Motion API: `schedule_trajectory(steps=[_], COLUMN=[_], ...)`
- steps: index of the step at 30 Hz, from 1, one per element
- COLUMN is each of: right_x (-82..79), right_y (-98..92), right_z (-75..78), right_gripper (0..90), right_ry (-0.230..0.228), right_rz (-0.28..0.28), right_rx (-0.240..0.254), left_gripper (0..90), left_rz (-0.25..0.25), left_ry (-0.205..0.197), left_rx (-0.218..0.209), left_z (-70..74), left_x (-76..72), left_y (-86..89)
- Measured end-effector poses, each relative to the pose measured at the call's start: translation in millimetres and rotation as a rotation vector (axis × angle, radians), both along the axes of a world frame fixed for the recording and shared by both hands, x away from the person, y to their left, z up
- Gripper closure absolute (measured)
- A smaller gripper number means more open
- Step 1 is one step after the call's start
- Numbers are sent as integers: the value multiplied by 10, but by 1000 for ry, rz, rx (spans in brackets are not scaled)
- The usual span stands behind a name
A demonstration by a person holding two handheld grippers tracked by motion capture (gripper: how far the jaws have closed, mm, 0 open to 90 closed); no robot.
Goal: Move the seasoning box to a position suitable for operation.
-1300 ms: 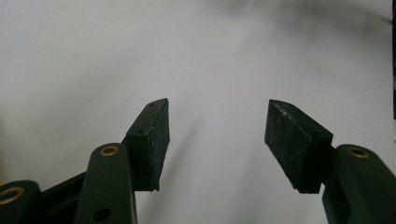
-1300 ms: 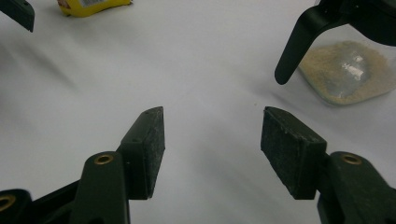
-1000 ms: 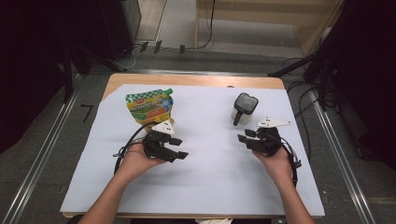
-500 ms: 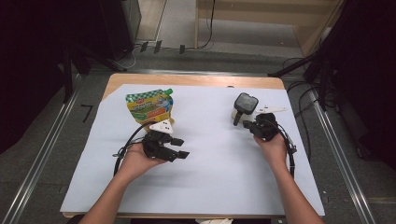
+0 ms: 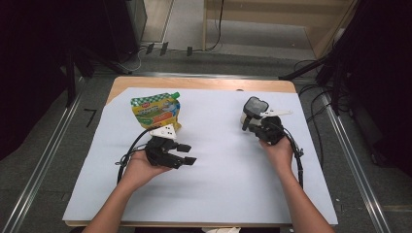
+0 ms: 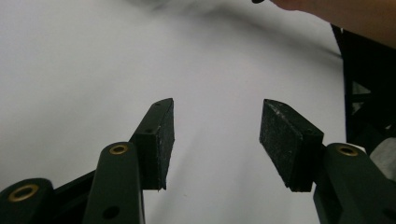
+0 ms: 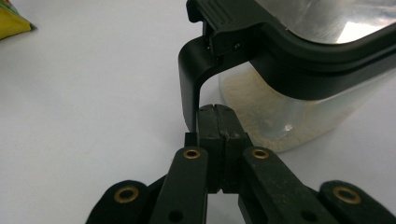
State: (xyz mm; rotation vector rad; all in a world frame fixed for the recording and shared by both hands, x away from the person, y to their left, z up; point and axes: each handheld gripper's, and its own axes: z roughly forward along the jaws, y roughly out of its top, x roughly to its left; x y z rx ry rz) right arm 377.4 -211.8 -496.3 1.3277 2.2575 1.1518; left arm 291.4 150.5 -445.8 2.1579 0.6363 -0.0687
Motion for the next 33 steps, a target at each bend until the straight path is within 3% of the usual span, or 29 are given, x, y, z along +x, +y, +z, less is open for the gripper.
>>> schedule_trajectory(steps=[9,23,29,33], right_x=[40,111,-1,-109], right_y=[148,366,280,209], right_z=[-6,-38,72,143], right_gripper=[900,900,815,740], right_ry=[-6,-28,-9,-20], right_rz=[21,38,53,52], right_rx=[10,21,52,80], left_gripper=[462,457,441,435], left_rz=[2,45,34,25], left_ry=[-1,-2,-1,4], left_rx=[9,10,13,15], left_z=[-17,-38,-39,-48], left_x=[-49,-107,-81,-58], left_y=[53,216,194,169])
